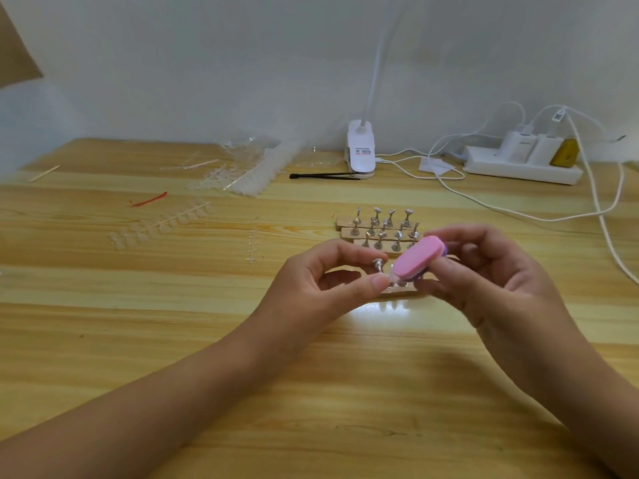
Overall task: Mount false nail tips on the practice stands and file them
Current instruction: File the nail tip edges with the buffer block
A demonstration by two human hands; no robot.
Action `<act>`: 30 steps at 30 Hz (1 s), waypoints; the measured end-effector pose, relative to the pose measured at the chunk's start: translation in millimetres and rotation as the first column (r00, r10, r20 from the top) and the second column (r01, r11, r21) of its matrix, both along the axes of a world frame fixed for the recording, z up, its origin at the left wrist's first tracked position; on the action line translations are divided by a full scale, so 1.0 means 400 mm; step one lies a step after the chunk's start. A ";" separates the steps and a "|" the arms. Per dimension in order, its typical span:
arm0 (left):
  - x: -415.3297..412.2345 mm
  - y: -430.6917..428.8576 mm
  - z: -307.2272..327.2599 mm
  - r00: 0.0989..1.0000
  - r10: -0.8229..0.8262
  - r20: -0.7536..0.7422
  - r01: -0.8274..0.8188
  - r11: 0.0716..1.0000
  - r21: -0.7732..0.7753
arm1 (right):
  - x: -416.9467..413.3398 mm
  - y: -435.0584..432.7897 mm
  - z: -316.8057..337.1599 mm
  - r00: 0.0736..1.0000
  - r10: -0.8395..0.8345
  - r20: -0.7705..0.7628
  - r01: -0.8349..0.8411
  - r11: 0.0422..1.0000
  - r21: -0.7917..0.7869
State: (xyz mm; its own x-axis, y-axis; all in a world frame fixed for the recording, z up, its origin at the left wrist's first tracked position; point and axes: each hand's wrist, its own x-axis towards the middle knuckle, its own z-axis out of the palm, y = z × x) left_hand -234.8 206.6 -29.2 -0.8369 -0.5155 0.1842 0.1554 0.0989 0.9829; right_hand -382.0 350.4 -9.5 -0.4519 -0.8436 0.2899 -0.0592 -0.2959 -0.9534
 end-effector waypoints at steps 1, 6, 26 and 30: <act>0.000 0.001 -0.002 1.000 0.005 -0.002 -0.005 1.000 -0.009 | 0.006 -0.001 0.000 1.000 0.004 -0.019 -0.004 1.000 0.000; 0.002 0.003 -0.002 0.999 0.022 -0.023 -0.023 0.999 -0.042 | 0.029 -0.001 -0.005 0.992 0.033 -0.122 -0.032 0.999 0.012; 0.000 0.010 -0.001 0.999 0.013 -0.039 -0.016 0.995 -0.096 | 0.023 0.001 -0.007 0.984 0.018 -0.177 -0.021 1.000 -0.017; -0.001 0.008 -0.003 0.999 0.011 -0.053 -0.013 0.999 -0.042 | 0.024 0.001 -0.008 0.985 -0.043 -0.168 0.035 0.998 -0.050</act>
State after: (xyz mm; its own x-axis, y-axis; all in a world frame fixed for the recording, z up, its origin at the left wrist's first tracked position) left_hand -235.4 209.8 -30.5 -0.8192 -0.5164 0.2495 0.2051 0.1424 0.9683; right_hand -372.3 350.8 -12.7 -0.4250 -0.8103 0.4034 -0.2306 -0.3341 -0.9139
